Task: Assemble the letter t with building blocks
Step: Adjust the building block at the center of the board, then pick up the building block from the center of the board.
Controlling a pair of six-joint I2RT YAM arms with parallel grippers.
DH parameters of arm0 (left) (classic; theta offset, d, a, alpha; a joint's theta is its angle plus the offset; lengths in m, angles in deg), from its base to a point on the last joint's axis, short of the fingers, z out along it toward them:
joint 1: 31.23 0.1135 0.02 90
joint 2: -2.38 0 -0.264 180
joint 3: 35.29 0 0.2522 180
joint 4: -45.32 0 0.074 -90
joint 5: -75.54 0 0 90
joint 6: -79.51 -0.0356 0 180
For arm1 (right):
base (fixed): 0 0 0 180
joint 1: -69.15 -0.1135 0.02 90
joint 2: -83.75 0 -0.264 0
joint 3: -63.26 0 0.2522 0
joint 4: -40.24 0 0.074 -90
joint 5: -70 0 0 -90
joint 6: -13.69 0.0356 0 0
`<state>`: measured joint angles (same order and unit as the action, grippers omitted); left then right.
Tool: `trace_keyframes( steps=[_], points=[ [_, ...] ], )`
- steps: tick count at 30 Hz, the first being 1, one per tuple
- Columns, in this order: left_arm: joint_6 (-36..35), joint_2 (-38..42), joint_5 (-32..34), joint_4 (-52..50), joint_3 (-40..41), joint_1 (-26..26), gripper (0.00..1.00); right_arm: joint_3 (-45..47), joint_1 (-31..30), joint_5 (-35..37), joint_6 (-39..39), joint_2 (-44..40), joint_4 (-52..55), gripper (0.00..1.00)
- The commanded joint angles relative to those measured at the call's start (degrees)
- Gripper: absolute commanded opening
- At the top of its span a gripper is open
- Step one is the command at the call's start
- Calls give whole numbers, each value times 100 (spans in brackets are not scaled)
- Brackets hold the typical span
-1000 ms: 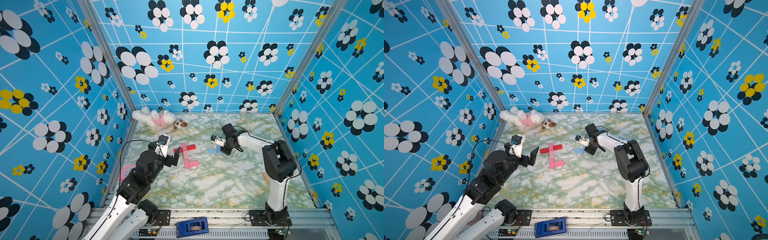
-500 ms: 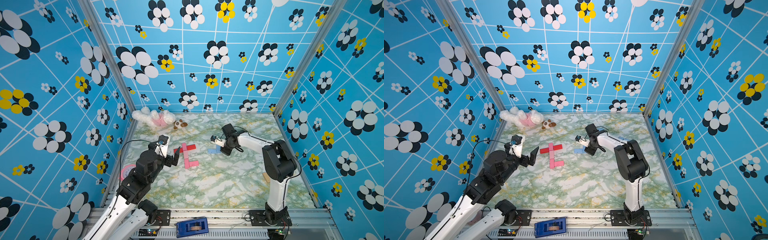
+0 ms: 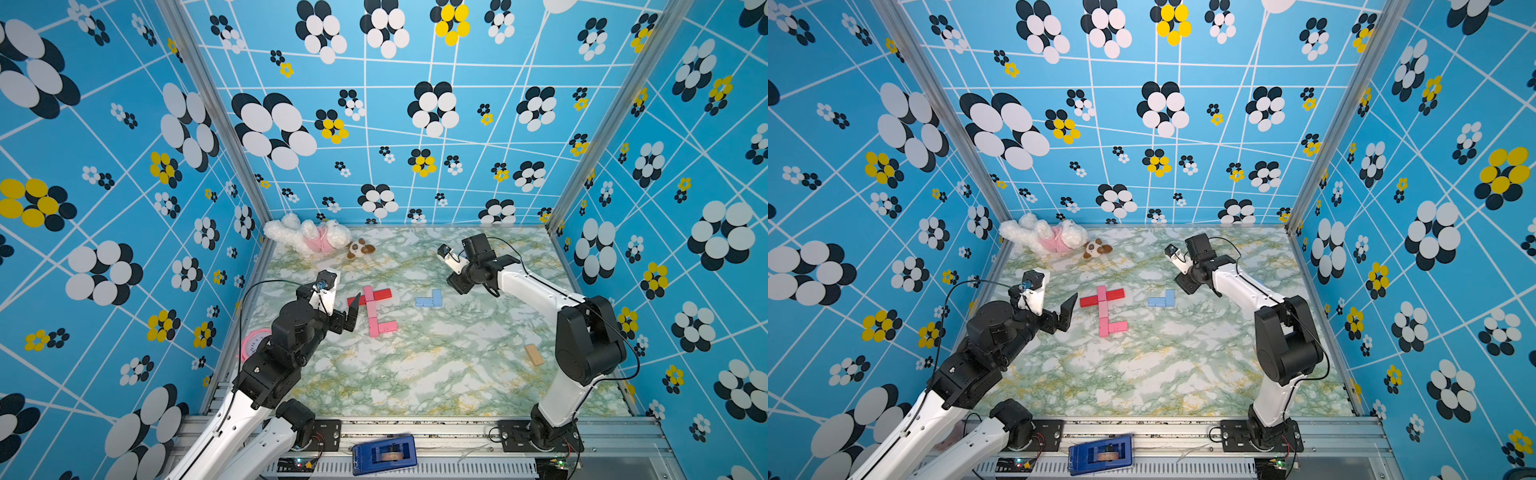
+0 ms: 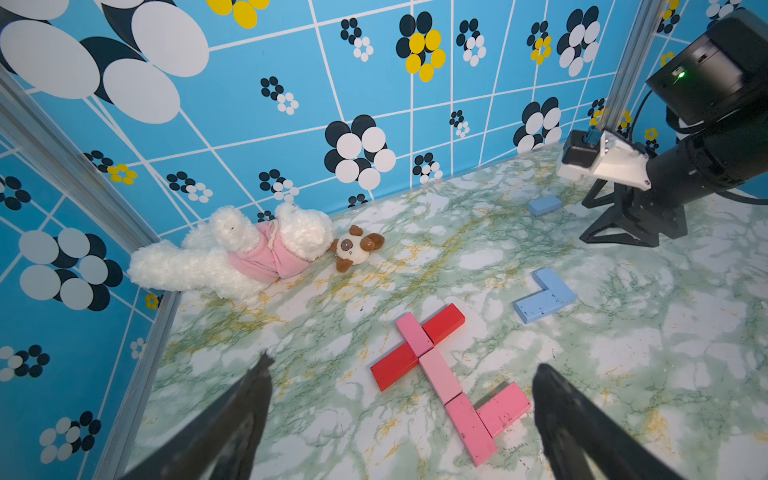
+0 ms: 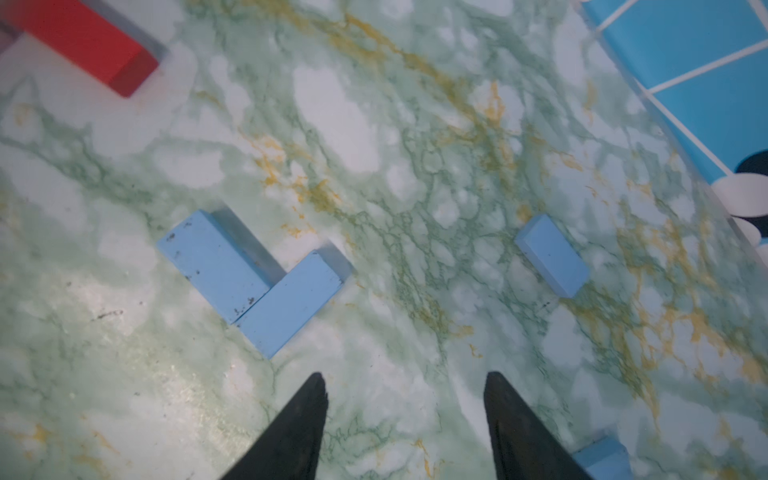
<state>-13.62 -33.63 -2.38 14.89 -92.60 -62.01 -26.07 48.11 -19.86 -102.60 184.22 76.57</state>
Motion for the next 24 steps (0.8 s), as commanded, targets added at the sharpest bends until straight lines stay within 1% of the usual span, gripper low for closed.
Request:
trace_keyframes(
  steps=[1, 8, 11, 12, 19, 20, 24],
  points=[
    [-107, 111, 92, 89, 83, -24, 99, -211, 366, 252, 1081, -176, -61, 76],
    [-99, 129, 75, 102, 92, -22, 99, -542, 1095, 368, 2553, -254, 386, 79],
    [-99, 138, 58, 102, 81, -24, 99, -845, 1389, 458, 3181, -101, 862, 79],
    [-91, 134, 57, 110, 83, -24, 99, -986, 1592, 539, 3383, -1, 1080, 79],
    [-99, 125, 76, 120, 89, -24, 99, -1565, 2162, 368, 4243, 654, 1847, 77],
    [-99, 126, 71, 120, 92, -24, 99, -1772, 2227, 347, 4323, 776, 1932, 76],
    [-99, 112, 75, 134, 100, -24, 99, -2108, 2421, 190, 4504, 1255, 2144, 75]
  ],
)
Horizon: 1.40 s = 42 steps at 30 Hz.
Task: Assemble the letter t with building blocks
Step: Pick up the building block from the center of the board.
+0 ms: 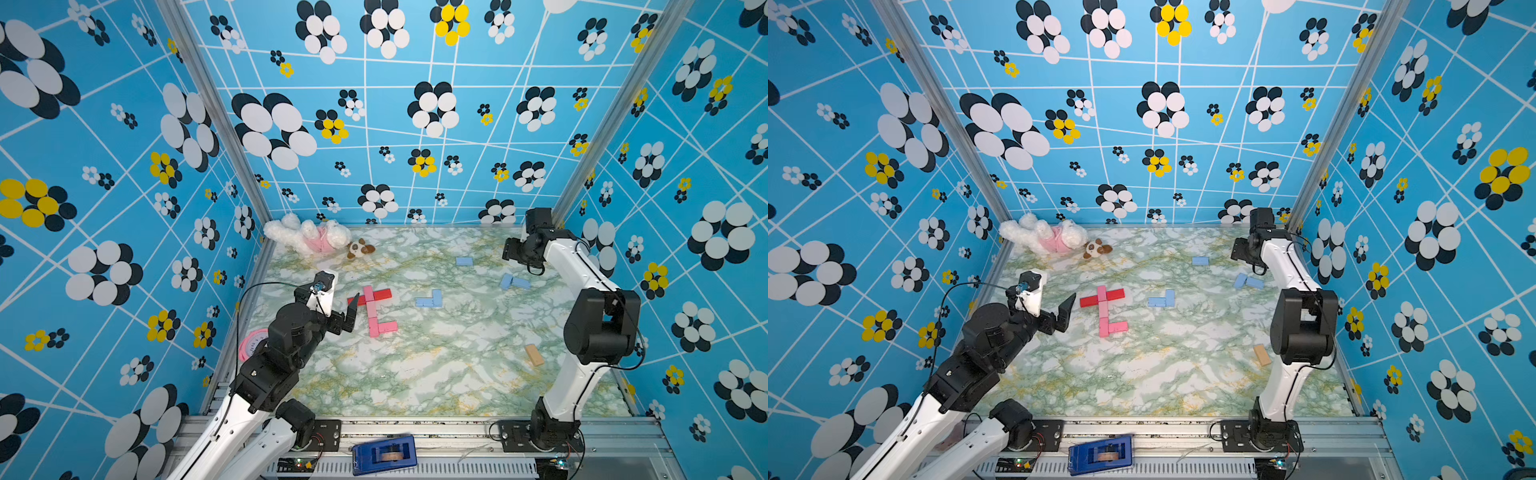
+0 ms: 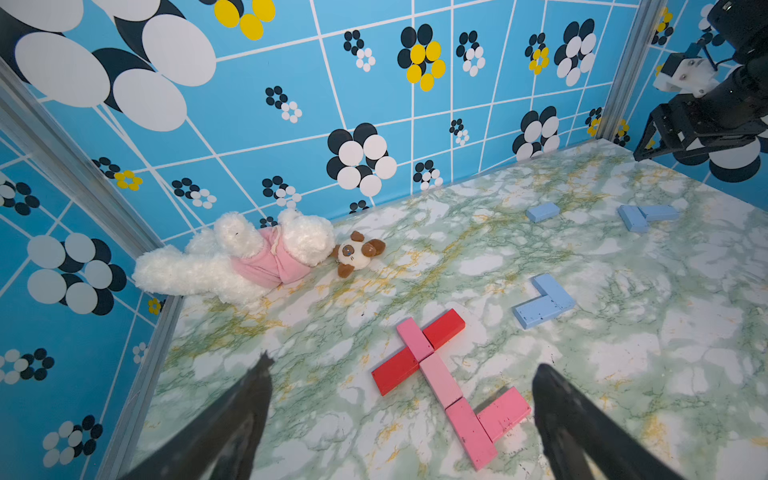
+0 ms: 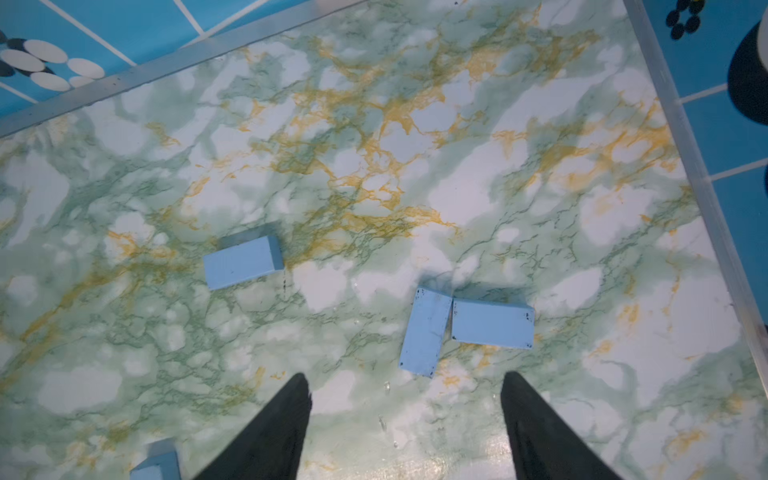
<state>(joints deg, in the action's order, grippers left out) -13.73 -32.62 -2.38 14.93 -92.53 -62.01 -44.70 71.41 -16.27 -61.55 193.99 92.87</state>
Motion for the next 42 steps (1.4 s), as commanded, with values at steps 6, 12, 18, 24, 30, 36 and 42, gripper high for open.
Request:
trace_keyframes(
  steps=[6, 12, 18, 24, 30, 36, 42],
  points=[
    [-108, -71, 56, 107, 75, -24, 99, -845, 187, -316, 579, 992, 799, 66],
    [-115, -87, 67, 107, 77, -20, 99, -1113, 187, -400, 734, 1395, 933, 60],
    [-124, -117, 67, 111, 77, -24, 99, -1136, 187, -368, 734, 1646, 988, 58],
    [-124, -104, 67, 98, 77, -24, 99, -1128, 187, -382, 724, 1776, 989, 51],
    [-124, -116, 62, 98, 77, -24, 99, -1037, 191, -451, 771, 1850, 865, 47],
    [-124, -116, 66, 105, 77, -23, 99, -988, 187, -478, 747, 1878, 811, 45],
    [-124, -120, 58, 98, 77, -24, 99, -996, 187, -461, 739, 1947, 837, 44]
  ],
)
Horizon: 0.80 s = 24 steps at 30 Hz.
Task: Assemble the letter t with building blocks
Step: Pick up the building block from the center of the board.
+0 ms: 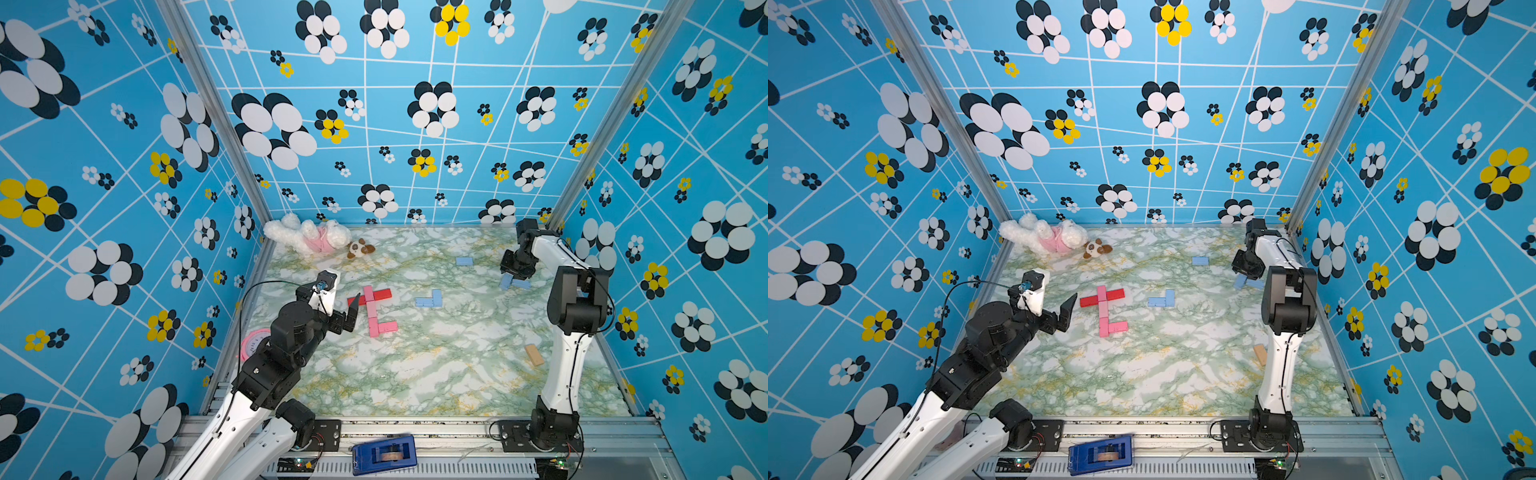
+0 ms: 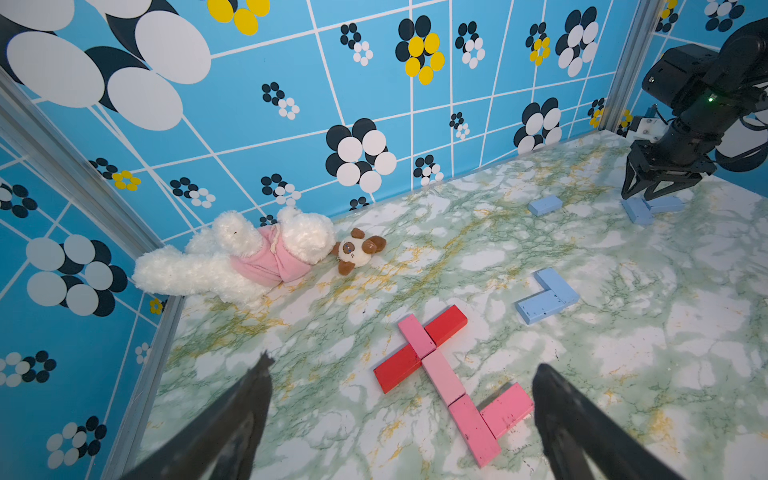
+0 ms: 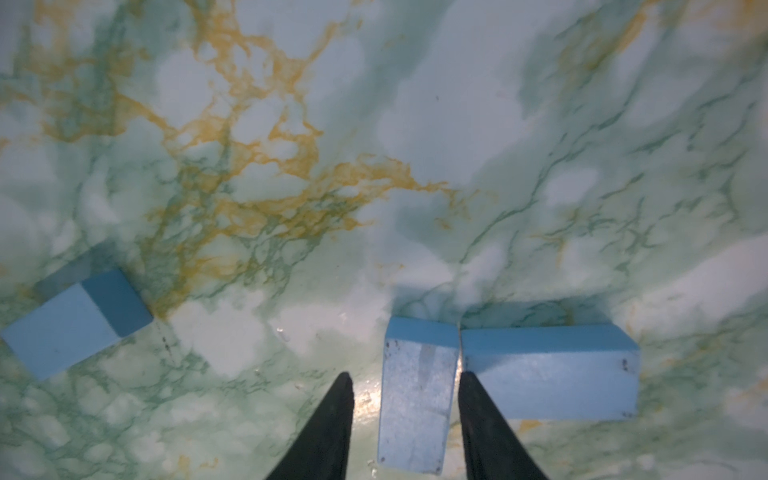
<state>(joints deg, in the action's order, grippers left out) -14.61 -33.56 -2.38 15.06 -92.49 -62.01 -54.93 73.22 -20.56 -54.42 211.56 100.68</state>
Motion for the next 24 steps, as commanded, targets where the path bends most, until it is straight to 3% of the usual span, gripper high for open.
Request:
trace_keyframes(
  steps=[1, 19, 24],
  points=[
    [-36, -27, 58, 85, 73, -24, 99, 25, 5, -24, 26, 196, 57, 45],
    [-36, -26, 58, 94, 65, -24, 99, 71, 5, 37, 29, 278, 127, 43],
    [-45, -27, 67, 85, 73, -19, 99, 58, 5, 47, 19, 259, 129, 35]
  ],
)
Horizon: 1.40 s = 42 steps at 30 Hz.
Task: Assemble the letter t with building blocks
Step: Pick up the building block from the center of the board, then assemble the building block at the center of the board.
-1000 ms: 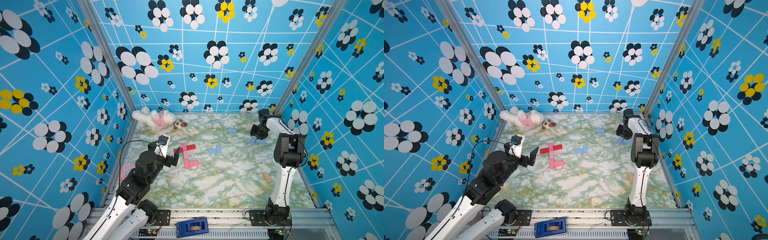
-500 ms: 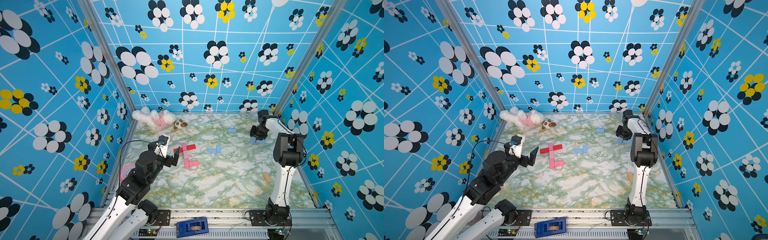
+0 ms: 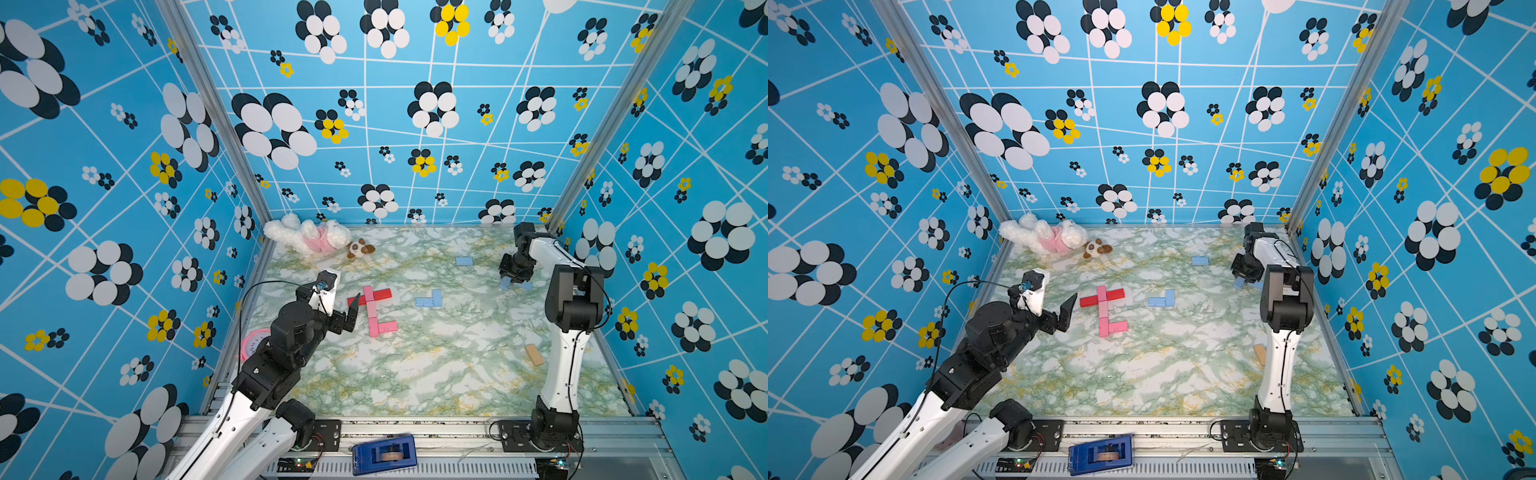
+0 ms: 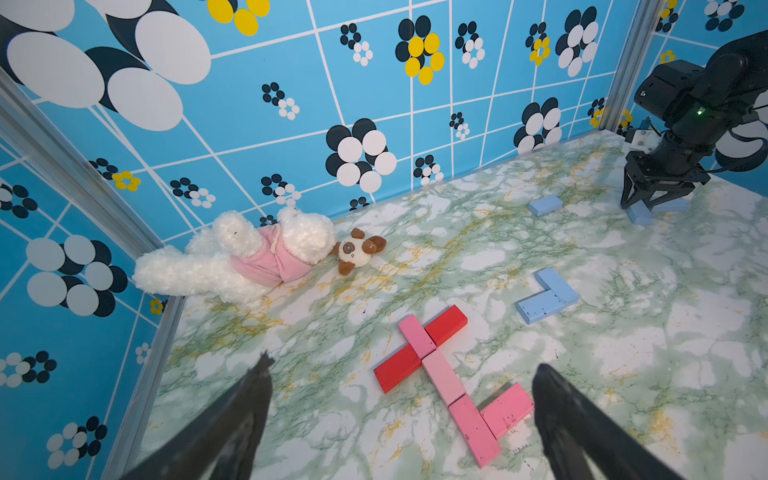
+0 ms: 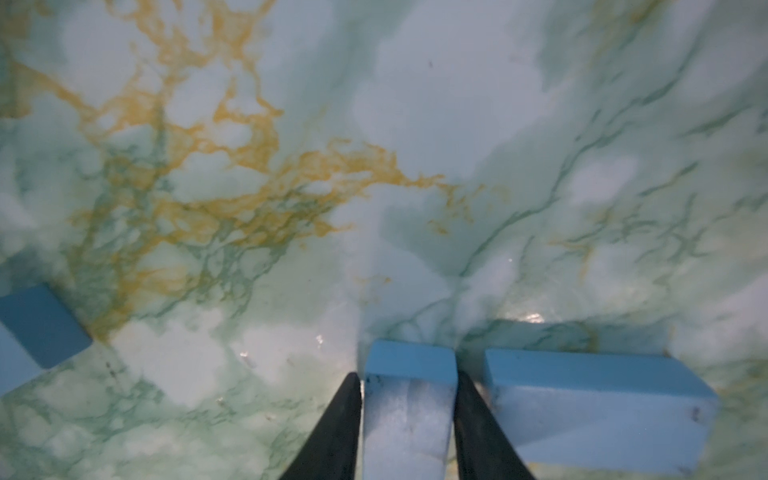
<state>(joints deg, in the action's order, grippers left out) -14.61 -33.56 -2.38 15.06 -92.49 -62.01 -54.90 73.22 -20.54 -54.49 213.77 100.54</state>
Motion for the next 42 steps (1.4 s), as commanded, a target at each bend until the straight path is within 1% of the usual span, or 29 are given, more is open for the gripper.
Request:
trace_keyframes(
  steps=[1, 4, 6, 11, 14, 15, 17, 21, 23, 24, 27, 31, 32, 34, 37, 40, 42],
  points=[
    [-45, -27, 67, 85, 73, -24, 99, 51, 5, 51, 30, 20, 151, 33],
    [-45, -29, 58, 85, 73, -25, 99, 74, 5, 75, 3, -52, 156, 30],
    [-45, -27, 58, 89, 73, -22, 99, 96, 5, 117, -23, -124, 156, 30],
    [-36, -27, 45, 87, 63, -24, 99, 172, 2, 175, -200, -350, 93, 20],
    [-35, -18, 38, 85, 66, -24, 99, 229, -23, 191, -511, -500, -6, 15],
    [-28, -22, 40, 85, 64, -24, 99, 271, -44, 258, -645, -504, -51, 14],
    [-27, -18, 40, 84, 68, -24, 99, 398, -110, 364, -926, -799, -210, 13],
    [-27, -20, 53, 82, 72, -24, 99, 776, -207, 356, -1562, -1167, -632, 10],
    [-28, -28, 38, 102, 81, -23, 99, 1061, -294, 198, -2012, -1393, -945, 9],
    [-27, -42, 32, 102, 77, -24, 99, 1220, -380, 116, -2373, -1536, -1148, 9],
    [-19, -77, 13, 93, 69, -20, 99, 1920, -695, 109, -3649, -1940, -1696, 8],
    [-25, -80, 17, 76, 64, -25, 99, 2522, -1023, 106, -5449, -2281, -1927, 3],
    [-28, -79, 21, 76, 64, -23, 99, 2682, -1239, 134, -5802, -2364, -2011, 2],
    [-31, -71, 35, 75, 67, -21, 99, 2974, -1354, 149, -6519, -2525, -2130, 1],
    [-28, -71, 19, 86, 73, -23, 99, 3242, -1443, 15, -7427, -2676, -1985, 0],
    [-28, -73, -3, 93, 69, -20, 99, 3587, -1591, 27, -8281, -2843, -1949, 0],
    [-27, -88, -21, 85, 64, -24, 99, 3772, -1676, 13, -8565, -2932, -2085, 0]
  ],
)
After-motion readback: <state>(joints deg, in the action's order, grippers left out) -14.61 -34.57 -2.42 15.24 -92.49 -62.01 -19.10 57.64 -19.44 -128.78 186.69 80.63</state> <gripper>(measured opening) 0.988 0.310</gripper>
